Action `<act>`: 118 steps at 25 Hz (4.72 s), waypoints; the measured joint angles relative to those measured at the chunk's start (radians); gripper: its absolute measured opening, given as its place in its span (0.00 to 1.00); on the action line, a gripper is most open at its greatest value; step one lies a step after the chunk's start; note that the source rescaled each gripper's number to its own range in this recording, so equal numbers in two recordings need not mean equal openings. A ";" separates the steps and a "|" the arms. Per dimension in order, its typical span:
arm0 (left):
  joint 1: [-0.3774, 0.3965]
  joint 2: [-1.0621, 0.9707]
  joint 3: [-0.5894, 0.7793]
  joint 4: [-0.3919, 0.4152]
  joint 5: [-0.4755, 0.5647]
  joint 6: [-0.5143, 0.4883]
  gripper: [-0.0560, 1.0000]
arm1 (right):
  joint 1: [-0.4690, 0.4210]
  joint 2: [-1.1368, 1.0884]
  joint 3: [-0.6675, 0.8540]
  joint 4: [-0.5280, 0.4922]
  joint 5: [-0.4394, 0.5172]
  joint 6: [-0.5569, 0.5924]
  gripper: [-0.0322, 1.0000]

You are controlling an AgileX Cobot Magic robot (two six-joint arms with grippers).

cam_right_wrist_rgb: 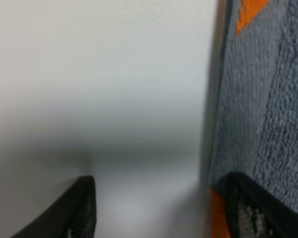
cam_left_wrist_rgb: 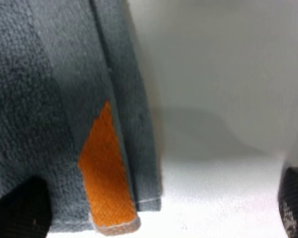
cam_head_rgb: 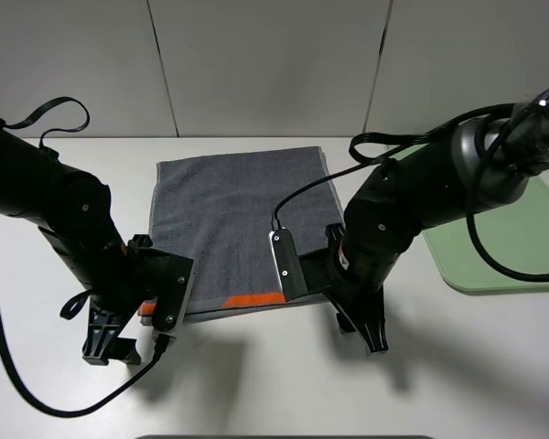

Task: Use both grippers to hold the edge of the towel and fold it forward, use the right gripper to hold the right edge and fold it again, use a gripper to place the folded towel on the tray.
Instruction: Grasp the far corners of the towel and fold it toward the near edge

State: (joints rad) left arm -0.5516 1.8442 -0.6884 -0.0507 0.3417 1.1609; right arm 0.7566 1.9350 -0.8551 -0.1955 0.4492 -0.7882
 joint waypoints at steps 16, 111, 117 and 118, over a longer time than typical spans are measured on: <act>0.000 0.000 0.000 0.000 -0.002 0.000 0.90 | 0.000 -0.017 -0.001 -0.051 -0.006 0.034 0.79; -0.003 -0.209 0.002 -0.028 0.287 -0.038 0.06 | 0.030 -0.080 -0.109 0.122 0.289 0.164 0.03; -0.003 -0.300 0.002 -0.029 0.412 -0.046 0.06 | 0.106 -0.144 -0.109 0.121 0.353 0.243 0.03; -0.003 -0.318 0.003 -0.031 0.430 -0.046 0.06 | 0.118 -0.152 -0.109 0.121 0.367 0.256 0.03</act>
State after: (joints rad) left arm -0.5547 1.5258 -0.6855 -0.0822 0.7714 1.1154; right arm 0.8745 1.7829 -0.9645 -0.0743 0.8160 -0.5325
